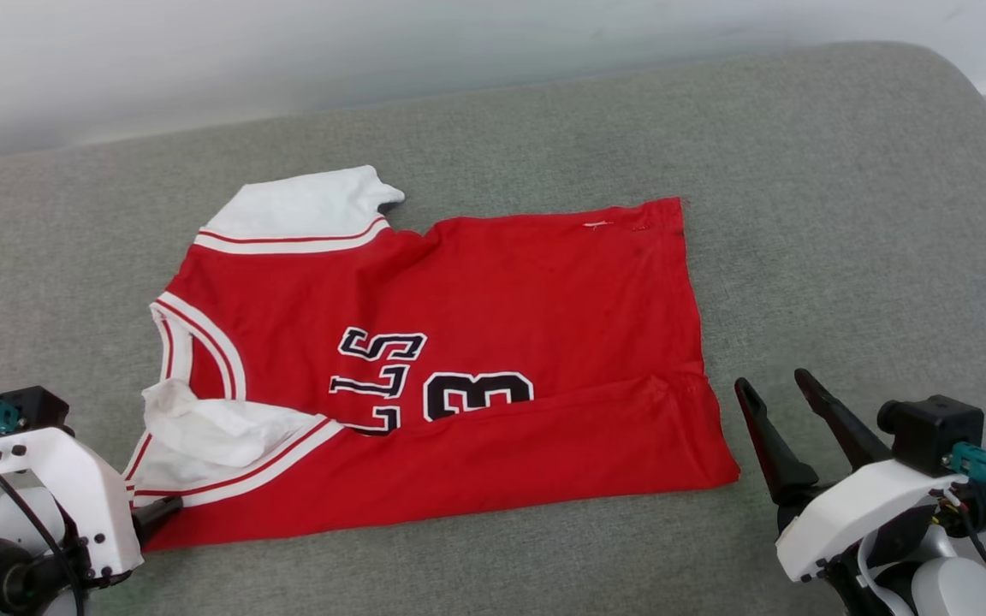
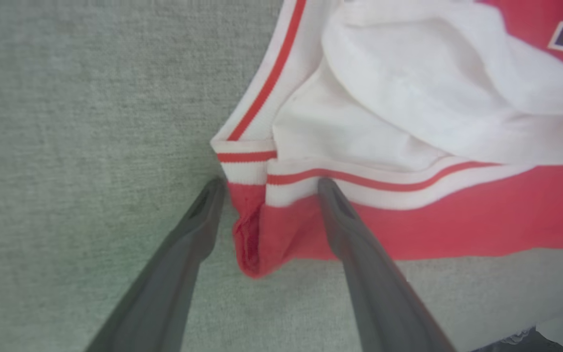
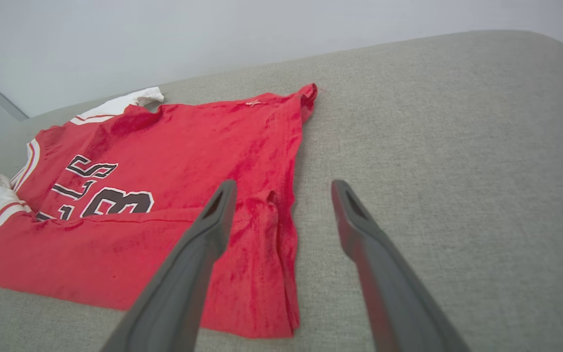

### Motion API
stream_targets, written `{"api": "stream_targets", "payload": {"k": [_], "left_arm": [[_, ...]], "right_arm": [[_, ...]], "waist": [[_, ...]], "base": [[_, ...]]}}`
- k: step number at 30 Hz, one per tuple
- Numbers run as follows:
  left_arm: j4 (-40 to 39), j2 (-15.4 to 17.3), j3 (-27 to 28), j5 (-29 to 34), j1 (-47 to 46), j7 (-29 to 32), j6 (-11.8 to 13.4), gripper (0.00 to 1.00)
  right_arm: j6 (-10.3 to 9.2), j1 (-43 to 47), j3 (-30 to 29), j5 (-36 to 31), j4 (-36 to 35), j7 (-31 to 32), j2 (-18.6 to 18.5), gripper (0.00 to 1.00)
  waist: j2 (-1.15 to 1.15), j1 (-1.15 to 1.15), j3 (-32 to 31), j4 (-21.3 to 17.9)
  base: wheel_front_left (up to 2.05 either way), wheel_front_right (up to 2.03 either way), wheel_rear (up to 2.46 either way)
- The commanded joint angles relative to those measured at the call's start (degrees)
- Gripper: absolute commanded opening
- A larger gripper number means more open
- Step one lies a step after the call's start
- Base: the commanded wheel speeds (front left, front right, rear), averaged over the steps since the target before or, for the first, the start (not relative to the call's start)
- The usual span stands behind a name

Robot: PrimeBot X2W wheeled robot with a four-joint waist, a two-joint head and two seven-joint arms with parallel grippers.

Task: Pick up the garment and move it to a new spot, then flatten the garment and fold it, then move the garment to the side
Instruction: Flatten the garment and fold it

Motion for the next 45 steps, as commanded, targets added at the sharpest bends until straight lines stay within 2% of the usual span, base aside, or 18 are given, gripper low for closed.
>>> {"api": "stream_targets", "payload": {"k": [1,2,3,6,13,16,20,25,32,37,38,39,45], "left_arm": [[2.1,-2.48,-2.03,-1.01,0.41,1.5,-0.78,0.65],[2.62,-3.31,-2.35,-1.35,0.39,1.69,-1.19,0.37],[3.06,-4.02,-2.74,-1.7,0.38,1.89,-1.45,0.0],[3.73,-5.23,-3.26,-1.8,0.2,1.33,-2.1,0.0],[3.27,-4.27,-2.37,0.57,-1.81,-3.17,-2.93,0.0],[1.46,-3.36,-1.99,2.2,-2.73,-5.29,-2.9,0.0],[-2.13,-2.67,-2.07,4.12,-3.88,-7.09,-2.51,0.0],[-6.46,-2.68,-2.46,5.69,-4.92,-7.84,-1.89,0.0],[-9.82,-3.21,-2.68,6.57,-5.86,-8.64,-0.94,0.0],[-9.88,-3.8,-2.6,6.33,-5.31,-9.32,-0.66,0.0],[-9.84,-3.88,-2.61,6.24,-5.07,-9.4,-0.67,0.0],[-9.79,-3.93,-2.65,6.21,-4.98,-9.55,-0.71,0.0],[-9.69,-5.24,-1.8,5.12,-4.06,-11.84,-0.93,0.0]], "right_arm": [[-0.02,-0.36,-0.46,-0.01,-0.03,0.3,-0.05,1.0],[-0.02,-0.4,-0.85,0.03,0.01,0.29,-0.08,1.0],[-0.02,-0.37,-1.3,-0.01,0.17,0.57,-0.17,1.0],[-0.02,-0.12,-2.23,0.41,0.05,1.36,-0.48,1.0],[-0.02,0.53,-4.34,1.7,-0.16,5.24,-1.37,1.0],[-0.02,0.25,-4.76,3.37,0.59,11.73,-2.52,1.0],[-0.02,-0.48,-4.2,4.73,0.55,23.34,-4.08,1.0],[-0.02,-2.77,-2.19,5.89,-0.13,32.84,-4.82,1.0],[-0.02,-8.01,1.51,5.57,5.97,36.46,-4.55,1.0],[0.07,-8.09,6.46,8.5,11.31,40.18,-3.44,1.0],[0.08,-8.08,7.04,8.95,11.72,40.37,-3.35,0.45],[0.09,-8.25,7.36,9.23,12.01,40.14,-3.48,0.0],[-0.01,-9.95,6.6,9.87,12.31,38.55,-5.53,0.0]], "waist": [[0.0,0.0,0.75,-0.79],[0.0,0.0,0.8,-0.88],[0.0,0.0,0.82,-0.93],[0.0,0.0,0.59,-0.81],[0.0,0.0,-0.92,0.41],[0.0,0.0,-1.58,1.28],[0.0,0.0,-1.84,2.83],[0.0,0.0,-0.47,4.42],[0.0,0.0,3.04,5.75],[0.0,0.0,4.0,6.48],[0.0,0.0,4.06,6.56],[0.0,0.0,4.05,6.62],[0.0,0.0,2.98,6.75]], "base": [[0.0,0.0,0.0],[0.0,0.0,0.0],[0.0,0.0,0.0],[0.0,0.0,0.0],[0.0,0.0,0.0],[0.0,0.0,0.0],[0.0,0.0,0.0],[0.0,0.0,0.0],[0.0,0.0,0.0],[0.0,0.0,0.0],[0.0,0.0,0.0],[0.0,0.0,0.0],[0.0,0.0,0.0]]}}
